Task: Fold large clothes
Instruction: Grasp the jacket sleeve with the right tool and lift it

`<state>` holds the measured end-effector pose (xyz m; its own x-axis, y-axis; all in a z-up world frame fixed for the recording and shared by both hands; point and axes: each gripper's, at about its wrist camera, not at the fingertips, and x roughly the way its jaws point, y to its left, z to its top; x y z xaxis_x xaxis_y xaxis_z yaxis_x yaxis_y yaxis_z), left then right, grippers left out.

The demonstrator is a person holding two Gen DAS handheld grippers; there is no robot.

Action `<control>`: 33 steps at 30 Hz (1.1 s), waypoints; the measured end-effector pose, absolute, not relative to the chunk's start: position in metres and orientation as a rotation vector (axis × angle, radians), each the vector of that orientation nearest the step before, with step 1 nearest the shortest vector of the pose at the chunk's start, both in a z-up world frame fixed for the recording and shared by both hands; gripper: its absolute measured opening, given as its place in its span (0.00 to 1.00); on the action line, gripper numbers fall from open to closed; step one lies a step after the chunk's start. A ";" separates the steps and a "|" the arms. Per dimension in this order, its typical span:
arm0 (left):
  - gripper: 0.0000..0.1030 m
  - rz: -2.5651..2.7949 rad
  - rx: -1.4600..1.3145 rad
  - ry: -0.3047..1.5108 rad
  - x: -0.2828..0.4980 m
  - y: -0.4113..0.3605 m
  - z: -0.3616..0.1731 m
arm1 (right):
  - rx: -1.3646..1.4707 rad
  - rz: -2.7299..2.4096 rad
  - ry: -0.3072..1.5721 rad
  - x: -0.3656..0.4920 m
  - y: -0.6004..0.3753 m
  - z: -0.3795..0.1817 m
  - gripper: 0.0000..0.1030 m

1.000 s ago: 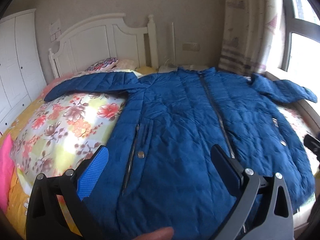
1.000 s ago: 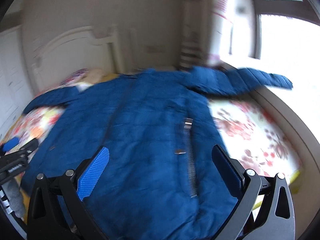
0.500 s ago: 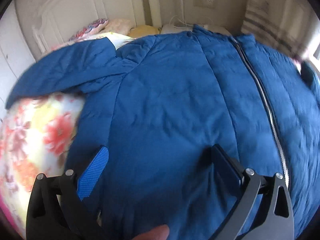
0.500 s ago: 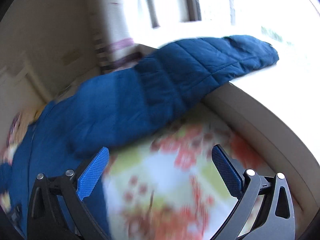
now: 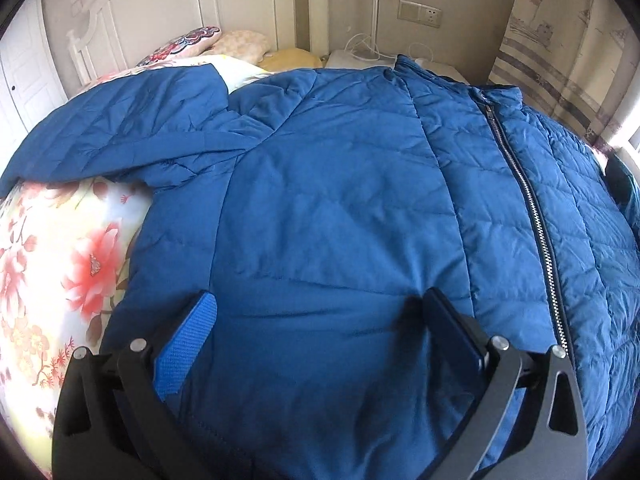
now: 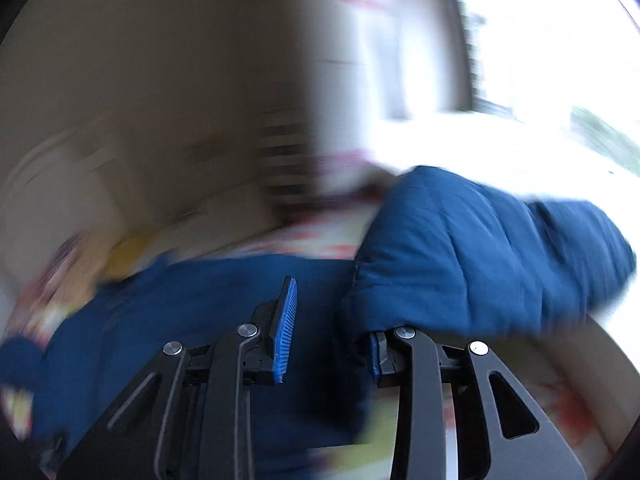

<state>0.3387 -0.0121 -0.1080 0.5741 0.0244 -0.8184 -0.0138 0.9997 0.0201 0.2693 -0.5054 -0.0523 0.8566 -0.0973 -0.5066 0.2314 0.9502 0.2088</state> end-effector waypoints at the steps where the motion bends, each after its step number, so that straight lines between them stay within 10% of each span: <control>1: 0.98 0.022 0.011 0.957 0.337 -0.012 -0.108 | 0.216 -0.098 0.522 0.272 -0.477 -0.049 0.31; 6: 0.98 0.016 0.005 0.950 0.336 -0.010 -0.108 | -0.184 0.283 0.650 0.279 -0.329 -0.070 0.33; 9: 0.98 0.012 0.001 0.946 0.335 -0.010 -0.107 | -0.469 0.347 0.843 0.275 -0.261 -0.124 0.53; 13: 0.98 0.001 -0.011 0.940 0.333 -0.008 -0.106 | -0.284 0.336 0.860 0.261 -0.292 -0.115 0.64; 22: 0.85 -0.137 0.043 0.914 0.310 -0.021 -0.088 | 0.293 0.019 0.671 0.167 -0.453 -0.079 0.64; 33: 0.89 -0.538 0.522 0.673 0.273 -0.251 -0.005 | 0.382 -0.203 0.704 0.164 -0.498 -0.119 0.48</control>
